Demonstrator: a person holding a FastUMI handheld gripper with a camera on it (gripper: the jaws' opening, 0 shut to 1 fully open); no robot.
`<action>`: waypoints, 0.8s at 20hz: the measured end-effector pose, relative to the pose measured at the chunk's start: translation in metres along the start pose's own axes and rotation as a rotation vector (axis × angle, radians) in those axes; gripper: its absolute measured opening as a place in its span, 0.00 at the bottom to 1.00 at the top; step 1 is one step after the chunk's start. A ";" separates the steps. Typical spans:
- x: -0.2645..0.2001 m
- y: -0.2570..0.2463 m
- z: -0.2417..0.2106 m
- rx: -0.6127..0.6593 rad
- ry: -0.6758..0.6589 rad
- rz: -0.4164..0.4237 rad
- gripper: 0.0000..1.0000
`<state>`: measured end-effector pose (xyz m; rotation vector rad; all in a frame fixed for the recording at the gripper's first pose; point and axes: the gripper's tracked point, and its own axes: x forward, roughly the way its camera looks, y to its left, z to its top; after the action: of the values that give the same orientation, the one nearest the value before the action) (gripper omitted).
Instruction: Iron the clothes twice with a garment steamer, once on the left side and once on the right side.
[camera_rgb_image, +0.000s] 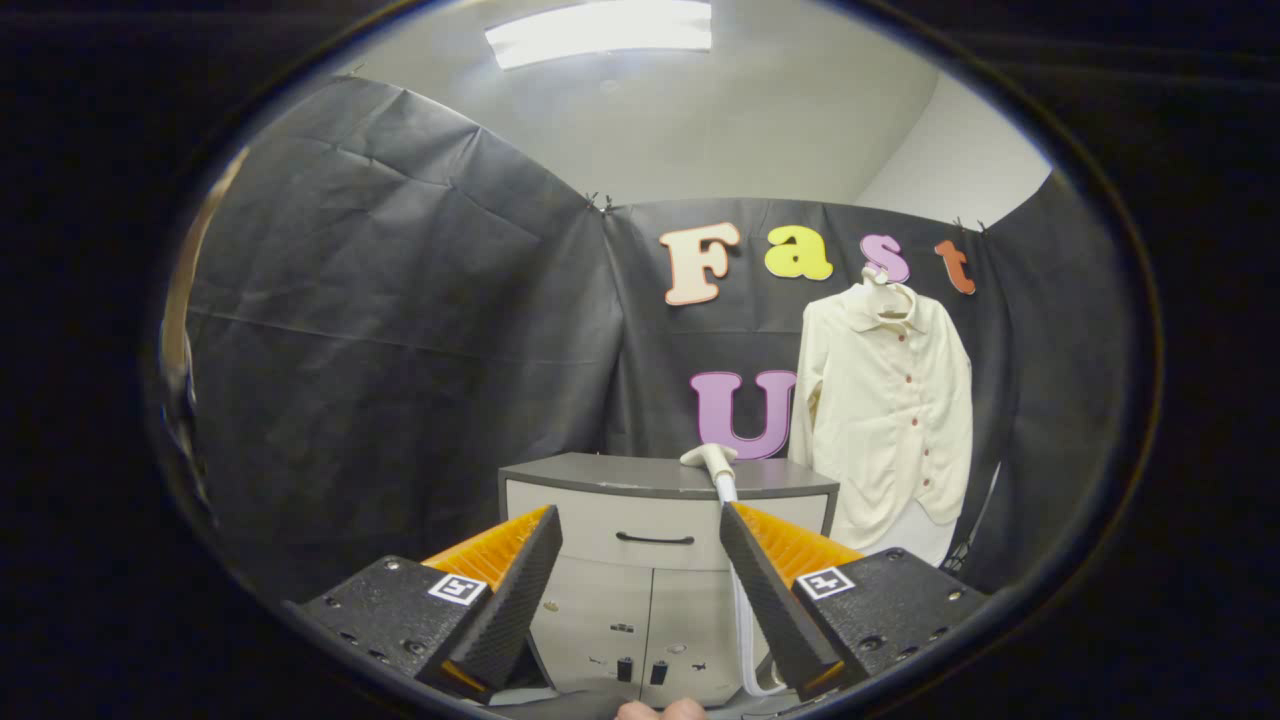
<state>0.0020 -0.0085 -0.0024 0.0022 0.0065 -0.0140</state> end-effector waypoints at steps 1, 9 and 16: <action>0.000 -0.001 0.001 0.003 -0.004 -0.001 0.97; 0.006 -0.003 -0.011 0.003 0.020 0.001 0.97; 0.028 -0.024 -0.024 -0.002 0.048 -0.033 0.97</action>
<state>0.0292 -0.0329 -0.0265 0.0006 0.0542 -0.0465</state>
